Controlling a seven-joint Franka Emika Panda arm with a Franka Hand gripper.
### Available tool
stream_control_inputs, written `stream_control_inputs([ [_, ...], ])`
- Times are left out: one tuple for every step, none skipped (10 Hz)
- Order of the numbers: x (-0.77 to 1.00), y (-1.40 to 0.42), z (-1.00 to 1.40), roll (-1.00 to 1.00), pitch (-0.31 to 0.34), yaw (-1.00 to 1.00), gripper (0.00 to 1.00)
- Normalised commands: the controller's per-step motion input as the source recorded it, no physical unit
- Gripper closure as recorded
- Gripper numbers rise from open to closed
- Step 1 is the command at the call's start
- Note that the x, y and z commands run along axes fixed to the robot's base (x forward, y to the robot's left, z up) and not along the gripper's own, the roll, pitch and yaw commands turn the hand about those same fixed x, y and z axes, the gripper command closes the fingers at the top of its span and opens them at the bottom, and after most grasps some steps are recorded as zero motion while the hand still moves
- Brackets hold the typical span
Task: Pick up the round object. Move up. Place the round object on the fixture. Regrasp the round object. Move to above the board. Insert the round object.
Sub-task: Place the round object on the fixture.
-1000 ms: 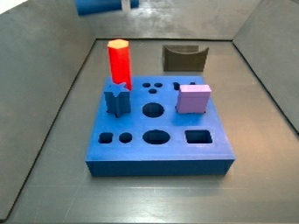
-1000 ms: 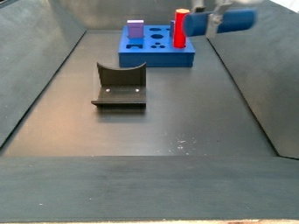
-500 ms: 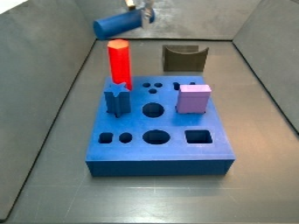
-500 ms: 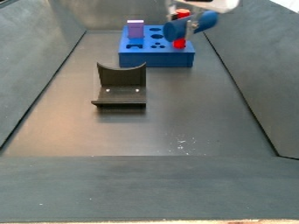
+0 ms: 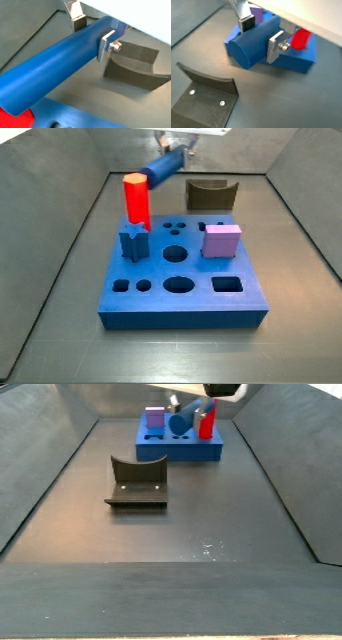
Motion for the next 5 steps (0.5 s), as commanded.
stream_control_inputs([
  [1.00,-0.14,-0.11,-0.11,0.081,1.00,1.00],
  [1.00,-0.12,-0.10,-0.11,0.098,1.00,1.00],
  [0.68,1.00,0.50,-1.00,0.106,0.70,1.00],
  [0.61,1.00,0.51,-1.00,0.120,0.57,1.00],
  [0.53,1.00,0.45,-1.00,0.176,0.45,1.00],
])
